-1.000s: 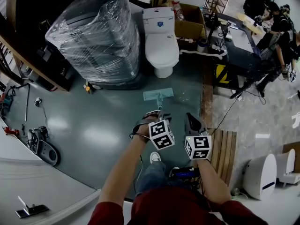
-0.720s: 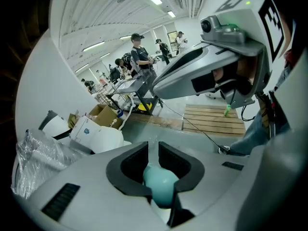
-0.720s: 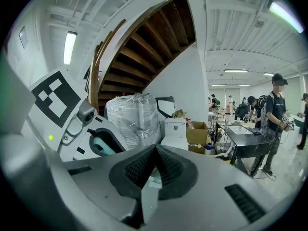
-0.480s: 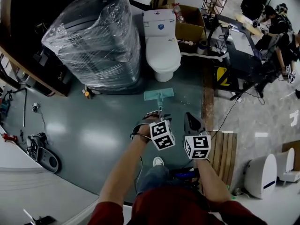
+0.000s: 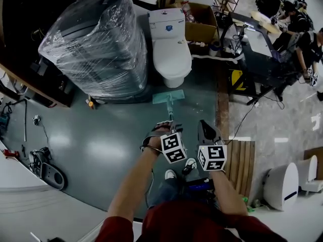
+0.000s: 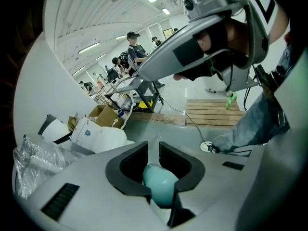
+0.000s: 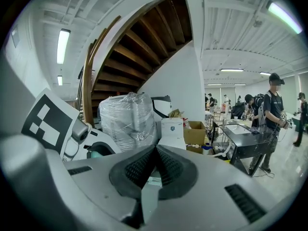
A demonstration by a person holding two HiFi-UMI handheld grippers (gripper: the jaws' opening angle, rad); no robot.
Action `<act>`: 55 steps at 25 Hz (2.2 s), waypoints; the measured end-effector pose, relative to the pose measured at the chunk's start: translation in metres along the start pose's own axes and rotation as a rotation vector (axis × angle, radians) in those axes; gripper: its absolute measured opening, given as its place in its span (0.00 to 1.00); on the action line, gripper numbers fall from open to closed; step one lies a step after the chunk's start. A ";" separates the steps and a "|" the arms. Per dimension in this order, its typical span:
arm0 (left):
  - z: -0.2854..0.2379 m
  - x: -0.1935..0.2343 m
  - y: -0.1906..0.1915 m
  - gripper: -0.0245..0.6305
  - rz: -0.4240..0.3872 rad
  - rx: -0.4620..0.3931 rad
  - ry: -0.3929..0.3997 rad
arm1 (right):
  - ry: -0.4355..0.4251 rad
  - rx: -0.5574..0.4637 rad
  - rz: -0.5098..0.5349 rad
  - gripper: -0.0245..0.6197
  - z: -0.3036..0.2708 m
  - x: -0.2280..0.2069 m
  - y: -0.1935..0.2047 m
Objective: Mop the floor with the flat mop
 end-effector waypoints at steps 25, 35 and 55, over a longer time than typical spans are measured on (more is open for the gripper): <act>-0.040 0.044 -0.053 0.13 0.037 0.040 -0.026 | -0.113 -0.010 -0.001 0.06 -0.061 -0.074 -0.019; -0.048 0.050 -0.078 0.13 0.020 0.067 -0.030 | -0.102 -0.023 -0.007 0.07 -0.054 -0.094 -0.023; -0.064 0.021 -0.105 0.14 -0.015 0.122 -0.033 | -0.076 -0.019 -0.036 0.06 -0.019 -0.137 -0.002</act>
Point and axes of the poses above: the fingertips, and each gripper's own axes: z backward along the fingers, x to its left, y out of its underside, the point moved 7 cm from there along z, backward along the fingers, and after that the axes turned 3 degrees about z, right-handed, at the moved point
